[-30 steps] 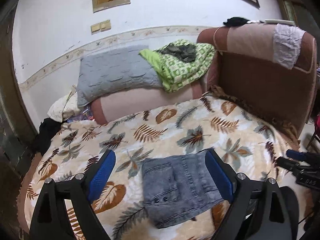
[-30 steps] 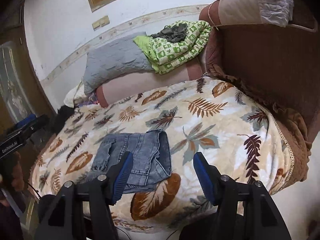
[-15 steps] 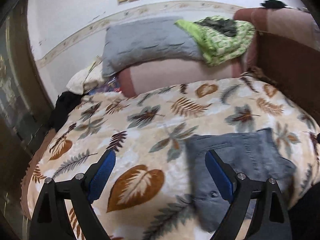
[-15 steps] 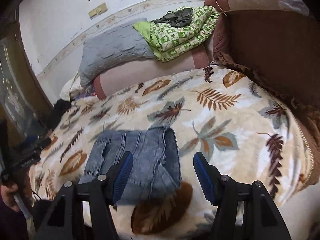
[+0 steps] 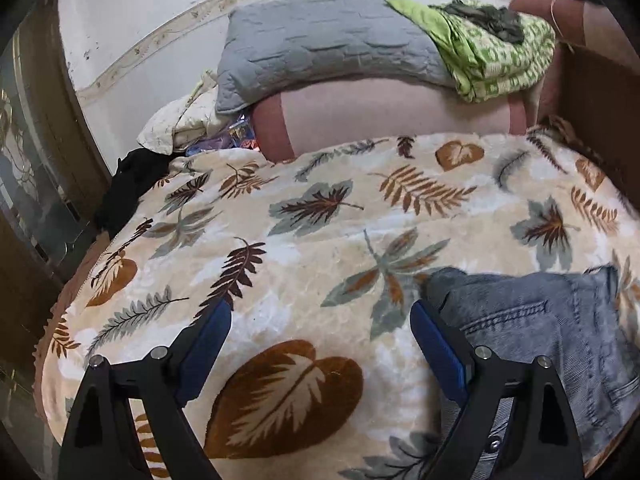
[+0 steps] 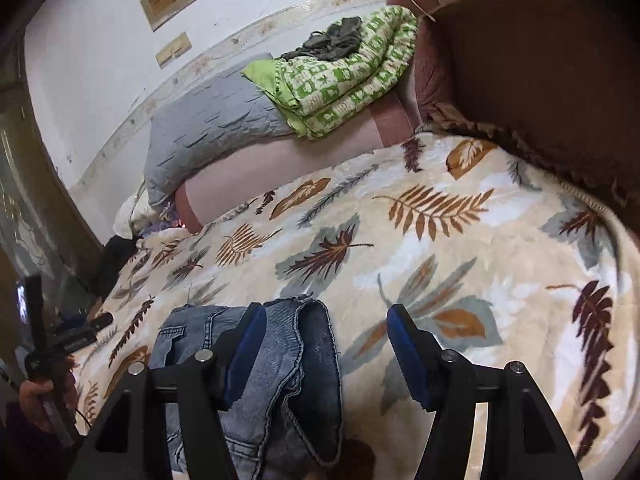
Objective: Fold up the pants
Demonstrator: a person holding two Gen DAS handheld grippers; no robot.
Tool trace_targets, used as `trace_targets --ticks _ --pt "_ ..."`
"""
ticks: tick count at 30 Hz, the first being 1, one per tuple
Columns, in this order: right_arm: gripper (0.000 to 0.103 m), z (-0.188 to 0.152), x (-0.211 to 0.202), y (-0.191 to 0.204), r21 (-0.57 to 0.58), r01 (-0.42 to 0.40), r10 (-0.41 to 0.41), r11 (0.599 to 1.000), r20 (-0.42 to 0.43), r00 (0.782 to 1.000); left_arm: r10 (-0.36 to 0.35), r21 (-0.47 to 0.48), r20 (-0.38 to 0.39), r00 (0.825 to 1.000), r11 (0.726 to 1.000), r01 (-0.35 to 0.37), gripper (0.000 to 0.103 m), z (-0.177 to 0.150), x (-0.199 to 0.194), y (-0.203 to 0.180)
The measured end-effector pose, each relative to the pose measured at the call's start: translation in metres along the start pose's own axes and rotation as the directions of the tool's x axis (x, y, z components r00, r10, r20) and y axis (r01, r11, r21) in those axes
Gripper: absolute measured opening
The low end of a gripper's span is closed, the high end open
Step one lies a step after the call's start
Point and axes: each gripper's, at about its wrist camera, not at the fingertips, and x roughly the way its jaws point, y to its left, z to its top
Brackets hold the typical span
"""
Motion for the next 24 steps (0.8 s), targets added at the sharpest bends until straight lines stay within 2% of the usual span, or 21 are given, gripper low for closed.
trace_targets --ticks 5,10,15,18,21,24 --pt "0.066 -0.001 0.004 0.002 -0.024 0.007 -0.006 1.0 0.008 1.0 0.0 0.006 -0.017 1.0 1.0 0.0 0.091 -0.005 -0.002 0.001" --pt "0.066 -0.007 0.002 0.007 -0.045 -0.002 0.001 0.999 -0.023 1.0 -0.006 0.024 -0.021 1.0 1.0 0.006 0.091 -0.011 -0.017 0.006" --pt "0.066 -0.018 0.017 -0.003 0.031 -0.035 0.04 0.999 -0.151 0.988 -0.054 0.03 -0.102 0.993 0.998 0.058 0.091 -0.03 -0.018 0.011" --pt "0.066 -0.023 0.02 0.002 0.019 -0.024 0.027 1.0 -0.164 0.986 -0.094 0.019 -0.155 0.983 0.995 0.098 0.091 -0.044 -0.017 0.015" --pt "0.066 -0.025 0.021 0.011 -0.007 -0.033 0.032 0.999 -0.162 0.986 -0.082 -0.003 -0.178 0.981 0.997 0.083 0.091 -0.058 -0.022 0.017" --pt "0.068 -0.028 0.022 0.021 -0.031 -0.037 0.032 0.999 -0.168 0.985 -0.107 -0.035 -0.194 0.975 0.994 0.102 0.091 -0.067 -0.028 0.019"
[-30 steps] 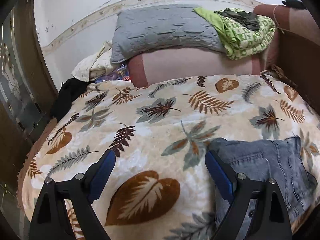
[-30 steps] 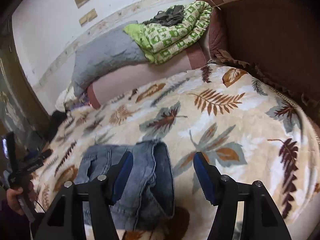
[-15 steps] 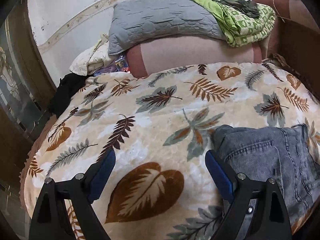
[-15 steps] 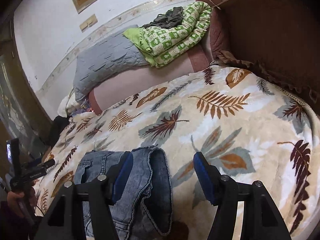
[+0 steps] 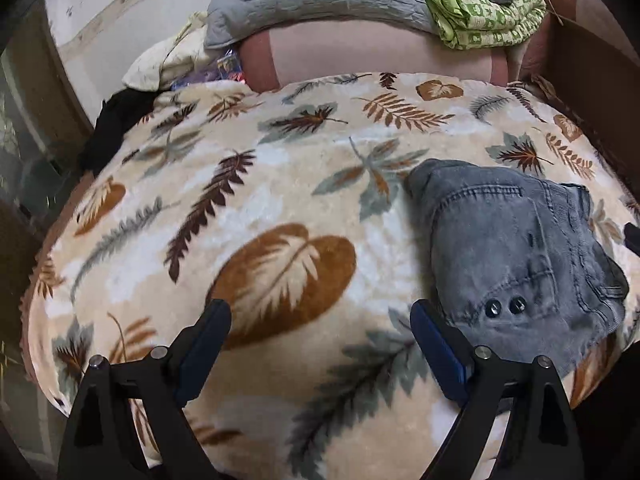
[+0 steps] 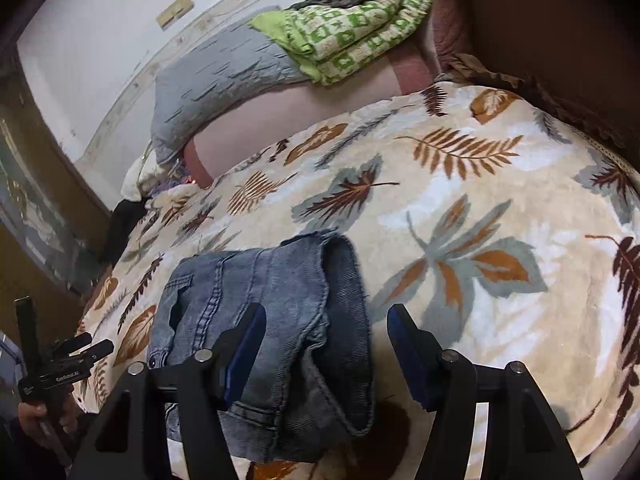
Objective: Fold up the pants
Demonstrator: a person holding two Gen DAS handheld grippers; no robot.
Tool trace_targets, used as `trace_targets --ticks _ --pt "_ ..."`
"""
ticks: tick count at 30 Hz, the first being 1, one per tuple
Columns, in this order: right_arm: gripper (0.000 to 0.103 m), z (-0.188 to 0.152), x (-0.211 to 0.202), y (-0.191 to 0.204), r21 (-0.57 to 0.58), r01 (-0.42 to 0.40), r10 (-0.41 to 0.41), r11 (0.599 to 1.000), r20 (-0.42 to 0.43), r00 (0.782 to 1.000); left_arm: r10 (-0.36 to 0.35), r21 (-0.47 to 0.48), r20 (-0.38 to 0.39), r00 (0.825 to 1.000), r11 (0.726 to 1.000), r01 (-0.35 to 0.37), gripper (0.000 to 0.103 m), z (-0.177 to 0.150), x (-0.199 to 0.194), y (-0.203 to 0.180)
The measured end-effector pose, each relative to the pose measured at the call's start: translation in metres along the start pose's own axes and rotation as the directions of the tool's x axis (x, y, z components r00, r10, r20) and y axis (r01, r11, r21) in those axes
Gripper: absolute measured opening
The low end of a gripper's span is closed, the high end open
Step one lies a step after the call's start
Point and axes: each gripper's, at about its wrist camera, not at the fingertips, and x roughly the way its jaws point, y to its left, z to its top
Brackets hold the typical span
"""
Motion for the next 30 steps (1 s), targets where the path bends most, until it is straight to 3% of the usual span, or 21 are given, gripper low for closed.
trace_targets --ticks 4,12,30 --pt "0.07 -0.003 -0.004 0.011 -0.026 -0.02 0.02 0.999 0.017 1.0 -0.04 -0.009 0.004 0.999 0.999 0.04 0.091 -0.005 -0.009 -0.003" --pt "0.071 -0.004 -0.013 0.01 -0.017 -0.016 0.017 1.0 0.059 0.998 -0.051 0.05 0.072 0.996 0.998 0.047 0.091 0.004 -0.031 -0.027" --pt "0.072 -0.002 -0.012 0.011 -0.023 -0.041 0.042 0.999 0.063 0.997 0.045 0.082 0.15 0.988 0.995 -0.058 0.091 0.017 -0.049 -0.047"
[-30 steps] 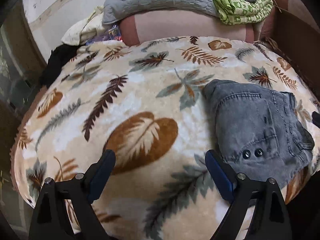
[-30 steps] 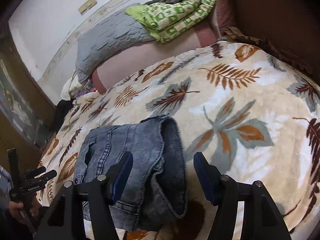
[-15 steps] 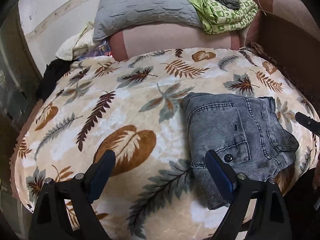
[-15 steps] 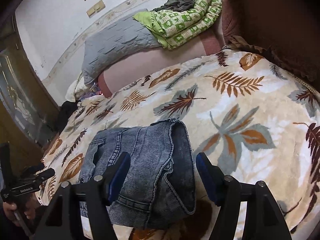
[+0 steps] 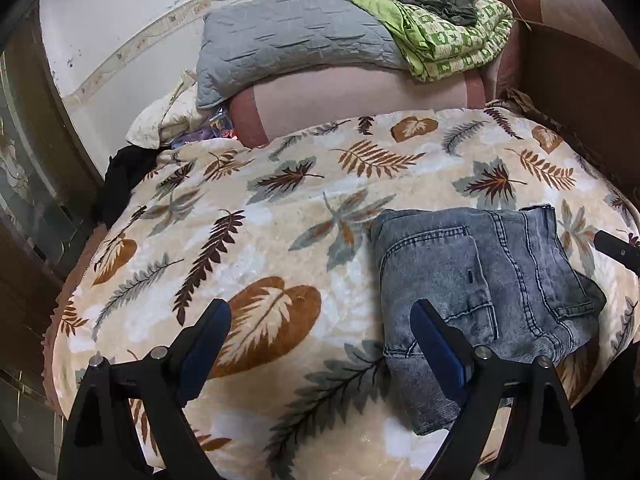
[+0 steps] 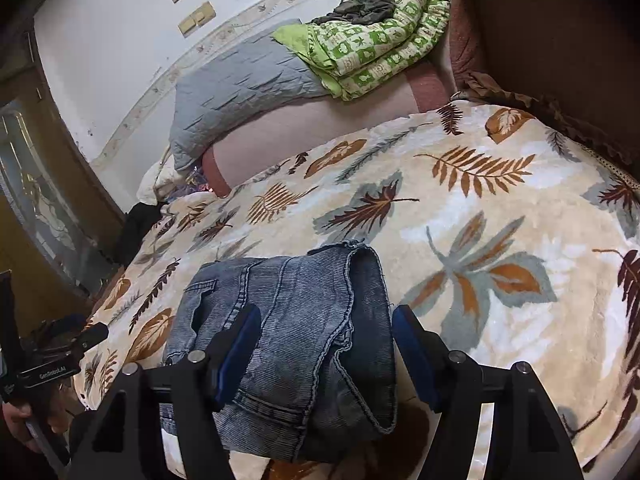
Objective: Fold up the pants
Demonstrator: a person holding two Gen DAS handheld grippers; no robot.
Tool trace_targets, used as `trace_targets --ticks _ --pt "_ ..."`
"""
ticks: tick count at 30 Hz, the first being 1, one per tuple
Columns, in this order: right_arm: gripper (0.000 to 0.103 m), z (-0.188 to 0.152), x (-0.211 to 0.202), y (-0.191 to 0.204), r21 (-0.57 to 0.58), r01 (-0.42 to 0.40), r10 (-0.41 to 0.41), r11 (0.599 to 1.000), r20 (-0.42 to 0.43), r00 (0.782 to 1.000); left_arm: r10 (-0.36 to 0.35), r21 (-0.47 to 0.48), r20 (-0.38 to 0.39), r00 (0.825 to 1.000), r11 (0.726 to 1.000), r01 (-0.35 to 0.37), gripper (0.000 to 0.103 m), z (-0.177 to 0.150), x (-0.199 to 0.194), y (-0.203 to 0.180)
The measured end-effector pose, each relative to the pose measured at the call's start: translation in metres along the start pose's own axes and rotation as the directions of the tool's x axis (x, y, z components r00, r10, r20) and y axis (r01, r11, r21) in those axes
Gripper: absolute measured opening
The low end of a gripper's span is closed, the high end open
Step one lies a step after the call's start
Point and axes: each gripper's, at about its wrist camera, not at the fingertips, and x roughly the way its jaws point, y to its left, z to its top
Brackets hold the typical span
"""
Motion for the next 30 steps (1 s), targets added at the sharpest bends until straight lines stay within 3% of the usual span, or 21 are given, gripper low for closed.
trace_targets --ticks 30 --pt "0.072 0.001 0.01 0.003 -0.019 -0.012 0.011 1.0 -0.021 1.0 0.031 -0.009 -0.048 0.998 0.999 -0.031 0.091 -0.007 0.02 0.001"
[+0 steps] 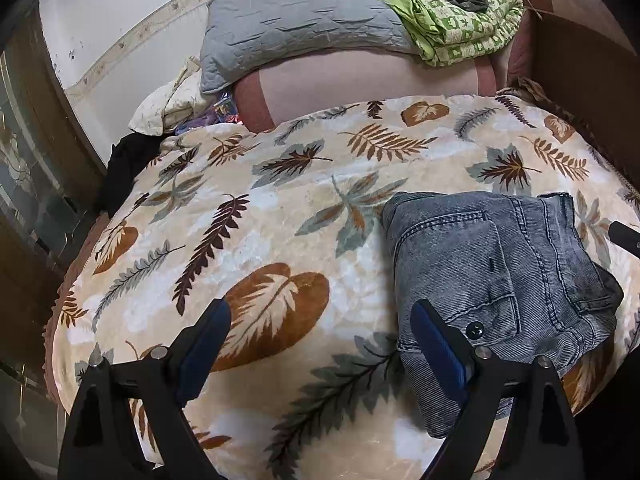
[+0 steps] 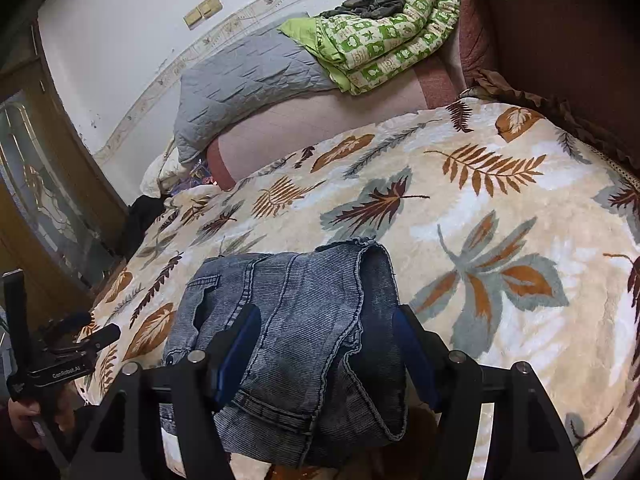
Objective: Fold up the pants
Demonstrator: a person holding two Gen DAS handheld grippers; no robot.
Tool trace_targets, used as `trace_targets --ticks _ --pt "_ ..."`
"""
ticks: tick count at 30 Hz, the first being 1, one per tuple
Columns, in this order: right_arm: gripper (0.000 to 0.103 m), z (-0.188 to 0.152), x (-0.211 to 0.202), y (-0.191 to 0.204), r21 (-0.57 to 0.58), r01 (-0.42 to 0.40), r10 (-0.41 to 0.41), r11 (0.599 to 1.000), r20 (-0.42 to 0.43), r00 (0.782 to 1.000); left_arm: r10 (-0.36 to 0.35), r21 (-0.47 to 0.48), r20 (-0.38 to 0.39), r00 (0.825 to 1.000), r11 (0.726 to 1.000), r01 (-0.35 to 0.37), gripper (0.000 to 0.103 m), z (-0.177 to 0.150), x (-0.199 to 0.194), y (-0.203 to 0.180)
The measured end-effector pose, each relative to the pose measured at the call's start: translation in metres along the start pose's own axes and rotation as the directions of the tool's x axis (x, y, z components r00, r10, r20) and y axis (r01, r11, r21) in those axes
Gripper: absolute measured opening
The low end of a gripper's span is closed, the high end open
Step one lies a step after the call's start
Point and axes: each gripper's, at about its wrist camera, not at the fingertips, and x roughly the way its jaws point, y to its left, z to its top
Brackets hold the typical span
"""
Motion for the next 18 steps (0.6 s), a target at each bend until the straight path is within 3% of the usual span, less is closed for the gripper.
trace_targets --ticks 18 --pt "0.072 0.0003 0.0029 -0.0004 0.002 -0.003 0.003 1.0 -0.007 1.0 0.01 -0.007 -0.021 1.0 1.0 -0.01 0.091 -0.0023 0.0087 0.0006"
